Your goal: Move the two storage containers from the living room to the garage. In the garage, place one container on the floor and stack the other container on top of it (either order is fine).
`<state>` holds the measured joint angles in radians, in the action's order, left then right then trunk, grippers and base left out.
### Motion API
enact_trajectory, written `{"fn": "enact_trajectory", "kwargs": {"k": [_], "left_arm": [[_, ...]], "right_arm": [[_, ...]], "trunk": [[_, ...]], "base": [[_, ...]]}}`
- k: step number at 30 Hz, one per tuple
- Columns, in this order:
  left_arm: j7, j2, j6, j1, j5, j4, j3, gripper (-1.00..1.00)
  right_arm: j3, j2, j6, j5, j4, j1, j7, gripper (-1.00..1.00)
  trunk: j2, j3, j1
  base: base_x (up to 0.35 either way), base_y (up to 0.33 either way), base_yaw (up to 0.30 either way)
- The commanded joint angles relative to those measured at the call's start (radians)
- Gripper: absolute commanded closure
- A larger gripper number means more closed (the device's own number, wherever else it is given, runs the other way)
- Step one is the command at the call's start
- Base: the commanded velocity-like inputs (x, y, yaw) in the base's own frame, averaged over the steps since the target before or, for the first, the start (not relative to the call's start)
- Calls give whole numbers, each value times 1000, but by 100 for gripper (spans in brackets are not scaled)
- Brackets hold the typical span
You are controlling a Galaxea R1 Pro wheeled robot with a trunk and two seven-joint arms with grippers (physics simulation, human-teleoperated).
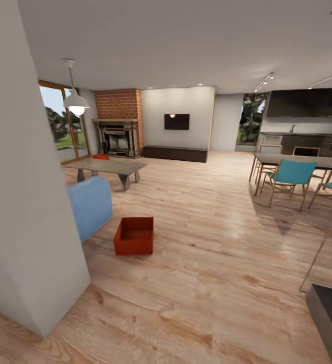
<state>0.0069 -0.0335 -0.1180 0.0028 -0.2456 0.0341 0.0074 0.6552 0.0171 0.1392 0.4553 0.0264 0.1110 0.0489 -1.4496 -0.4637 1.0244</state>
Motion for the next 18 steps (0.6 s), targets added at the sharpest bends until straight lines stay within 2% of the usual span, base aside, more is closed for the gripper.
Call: {"fn": "enact_trajectory", "kwargs": {"k": [1,6,18], "left_arm": [[1,0,-2,0,-4,1,0,-100],[1,0,0,0,-6,1,0,-100],[1,0,1,0,-6,1,0,-100]], "right_arm": [[9,0,5,-7,3,1,0,-100],[9,0,5,-29,3,1,0,-100],[9,0,5,-32,3,1,0,-100]], "trunk": [[0,-1,1],[0,-1,1],[0,-1,1]], "base": [[322,83,-51],[322,98,-13],[322,147,-1]]}}
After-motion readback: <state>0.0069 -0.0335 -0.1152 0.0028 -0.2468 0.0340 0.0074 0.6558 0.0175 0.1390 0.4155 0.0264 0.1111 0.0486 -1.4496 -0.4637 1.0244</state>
